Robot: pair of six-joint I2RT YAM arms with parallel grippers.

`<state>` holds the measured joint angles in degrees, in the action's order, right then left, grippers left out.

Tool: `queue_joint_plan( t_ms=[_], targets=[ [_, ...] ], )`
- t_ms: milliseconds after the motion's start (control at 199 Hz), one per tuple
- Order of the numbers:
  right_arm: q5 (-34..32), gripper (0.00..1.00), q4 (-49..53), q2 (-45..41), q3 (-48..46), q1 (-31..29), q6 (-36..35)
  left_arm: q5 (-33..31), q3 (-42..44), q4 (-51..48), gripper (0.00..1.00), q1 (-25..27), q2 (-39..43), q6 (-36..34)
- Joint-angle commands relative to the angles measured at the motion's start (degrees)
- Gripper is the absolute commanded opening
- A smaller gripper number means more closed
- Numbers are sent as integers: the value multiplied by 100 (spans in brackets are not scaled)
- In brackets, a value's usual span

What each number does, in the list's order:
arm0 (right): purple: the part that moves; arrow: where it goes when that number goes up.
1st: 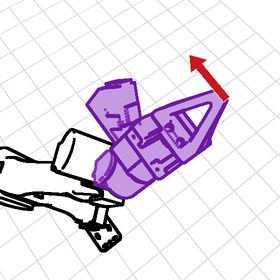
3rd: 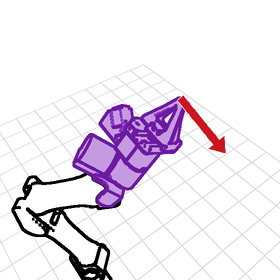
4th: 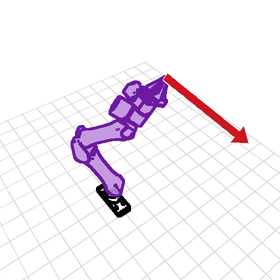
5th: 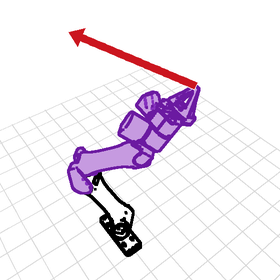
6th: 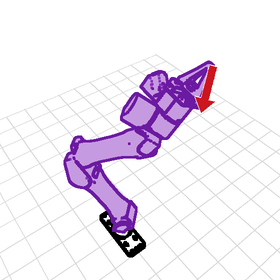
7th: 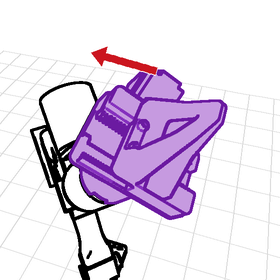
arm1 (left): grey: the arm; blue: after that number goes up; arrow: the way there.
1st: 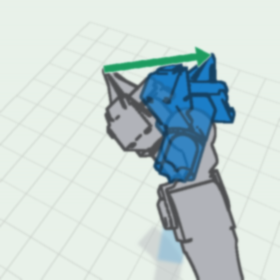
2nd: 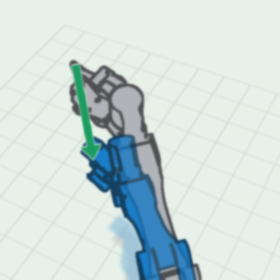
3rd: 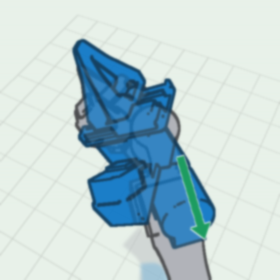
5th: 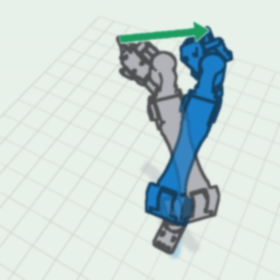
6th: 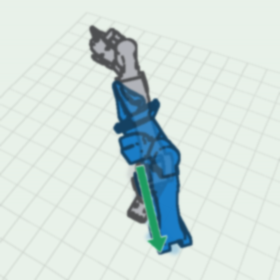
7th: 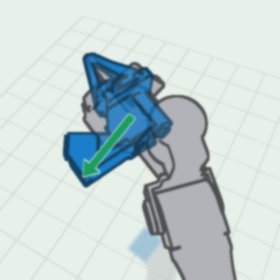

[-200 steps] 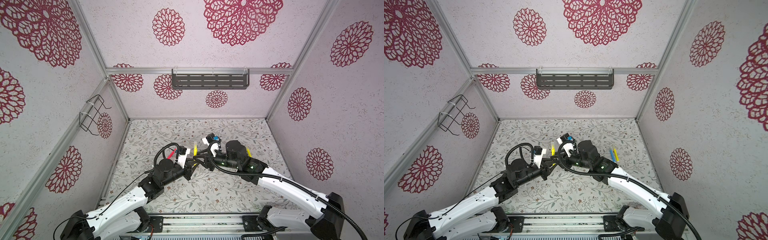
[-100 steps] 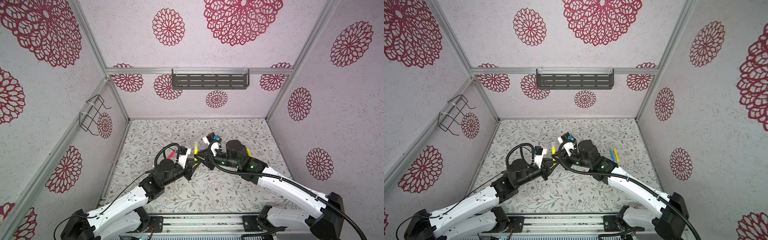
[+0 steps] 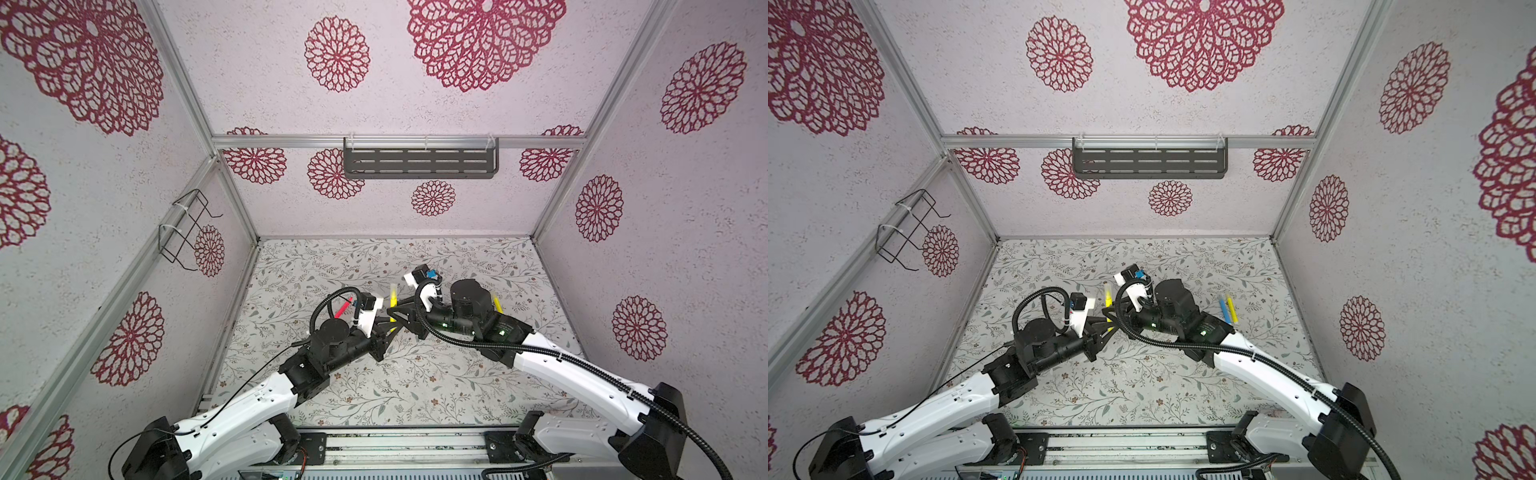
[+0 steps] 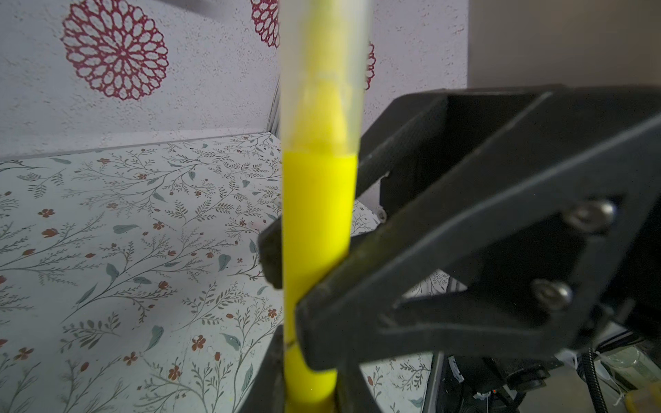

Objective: Insert the pens into the pen caps
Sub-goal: 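Open the left gripper and pull the highlighter away with the right gripper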

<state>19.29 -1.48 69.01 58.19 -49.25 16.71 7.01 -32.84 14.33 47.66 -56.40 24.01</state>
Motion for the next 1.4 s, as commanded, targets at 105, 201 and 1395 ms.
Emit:
queue_joint_plan(
  t_ms=[105, 201, 1395],
  targets=[
    [10, 17, -175, -6, 219, 48, 54, 31, -188, 202, 0, 60, -37, -57],
    [16, 11, -178, -13, 213, 48, 61, 11, -188, 202, 0, 59, -51, -43],
    [-2044, 2, 2024, -492, 447, 1295, -10, -944, -381, -439, 58, 55, -55, -169]
  ],
)
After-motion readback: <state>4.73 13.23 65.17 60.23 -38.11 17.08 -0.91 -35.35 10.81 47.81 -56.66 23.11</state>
